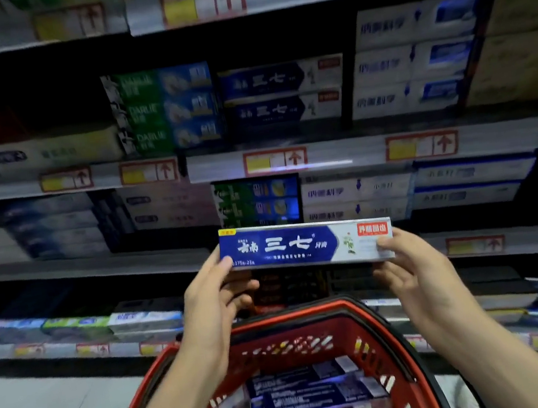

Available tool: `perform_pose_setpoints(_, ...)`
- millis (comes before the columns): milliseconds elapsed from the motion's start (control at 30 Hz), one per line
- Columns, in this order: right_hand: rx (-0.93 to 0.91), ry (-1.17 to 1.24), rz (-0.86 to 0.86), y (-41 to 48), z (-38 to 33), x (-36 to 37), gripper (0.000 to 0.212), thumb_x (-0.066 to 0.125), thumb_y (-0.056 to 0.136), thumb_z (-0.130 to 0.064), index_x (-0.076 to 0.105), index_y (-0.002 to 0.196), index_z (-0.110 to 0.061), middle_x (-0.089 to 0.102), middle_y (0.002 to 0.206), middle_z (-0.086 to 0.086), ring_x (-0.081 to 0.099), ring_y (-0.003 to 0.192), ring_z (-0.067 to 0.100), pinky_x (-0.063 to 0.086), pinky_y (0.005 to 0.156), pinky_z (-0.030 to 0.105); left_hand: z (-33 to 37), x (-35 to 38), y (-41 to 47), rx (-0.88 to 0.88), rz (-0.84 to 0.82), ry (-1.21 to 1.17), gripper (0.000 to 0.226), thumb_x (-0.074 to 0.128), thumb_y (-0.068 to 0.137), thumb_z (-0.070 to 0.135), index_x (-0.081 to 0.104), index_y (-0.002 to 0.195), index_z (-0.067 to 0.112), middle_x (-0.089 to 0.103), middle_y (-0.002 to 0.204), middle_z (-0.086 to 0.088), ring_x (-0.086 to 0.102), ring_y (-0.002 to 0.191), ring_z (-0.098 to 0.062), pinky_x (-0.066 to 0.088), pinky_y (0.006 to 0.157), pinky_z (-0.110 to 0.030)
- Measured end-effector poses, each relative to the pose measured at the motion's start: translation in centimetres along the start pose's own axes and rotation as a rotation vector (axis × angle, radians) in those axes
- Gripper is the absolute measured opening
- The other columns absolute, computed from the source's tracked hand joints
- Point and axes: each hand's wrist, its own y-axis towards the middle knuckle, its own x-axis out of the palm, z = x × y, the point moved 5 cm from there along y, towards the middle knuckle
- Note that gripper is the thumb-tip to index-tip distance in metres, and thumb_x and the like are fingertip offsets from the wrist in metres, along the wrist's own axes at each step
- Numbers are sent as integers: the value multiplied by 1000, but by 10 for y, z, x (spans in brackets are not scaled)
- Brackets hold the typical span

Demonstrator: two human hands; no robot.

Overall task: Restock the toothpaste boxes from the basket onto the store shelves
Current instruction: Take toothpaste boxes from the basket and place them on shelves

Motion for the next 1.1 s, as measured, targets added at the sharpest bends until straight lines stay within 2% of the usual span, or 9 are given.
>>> perform_pose_setpoints(200,-199,-178,39,-16,-33,7,31,77,89,-17,74,115,-33,80,103,-4,76,98,11,53,91,31,28,13,0,239,42,302,40,55,106,29,57,145,38,70,127,22,70,103,0,57,70,-23)
perform_pose_setpoints(333,-324,-229,89,-20,-49,14,47,80,87,-16,72,130,-31,77,114,-7,71,106,4,52,94,29,45,20,5,332,60,377,40,58,103,35,54,141,44,61,118,37,62,114,6,54,95,-24)
perform_pose_setpoints(467,-429,-290,119,-13,-61,24,49,76,91,-9,68,135,-30,76,111,-14,68,97,-13,55,95,22,62,21,16,458,140,458,32,63,102,24,65,131,37,63,116,18,63,100,7,47,76,-6)
perform_pose_setpoints(567,-500,-351,117,-4,-74,36,51,74,92,-10,65,138,-30,74,113,-16,69,103,-7,57,89,14,83,25,26,526,198,453,30,67,100,17,71,127,29,71,104,15,66,91,5,49,71,-7)
perform_pose_setpoints(700,-592,-503,105,17,-102,53,52,75,92,-28,62,142,-34,74,116,-17,70,103,5,65,84,37,123,35,46,607,270,458,29,75,95,21,75,123,24,72,96,24,66,85,12,50,67,-6)
perform_pose_setpoints(767,-681,-645,109,29,-121,62,50,73,94,-37,61,142,-39,70,112,-16,66,97,5,59,84,33,142,43,59,650,289,488,26,79,92,22,78,118,26,72,94,25,65,85,14,48,65,-2)
perform_pose_setpoints(833,-768,-777,119,43,-138,73,40,71,96,-35,62,135,-43,65,100,-9,60,87,6,47,75,21,158,54,75,671,301,558,23,81,90,24,79,113,26,71,90,24,66,82,10,46,63,-2)
perform_pose_setpoints(933,-813,-931,145,69,-158,86,8,71,96,-34,74,103,-29,68,86,-3,59,77,9,44,66,29,173,70,101,662,324,648,21,82,88,27,80,108,21,69,84,20,69,84,-2,45,65,-11)
perform_pose_setpoints(1100,-622,-1147,276,122,-168,91,13,71,88,-13,69,80,-4,67,65,9,64,60,28,57,59,40,174,85,143,585,393,810,10,79,91,19,81,101,15,71,73,4,62,62,-14,39,50,-22)
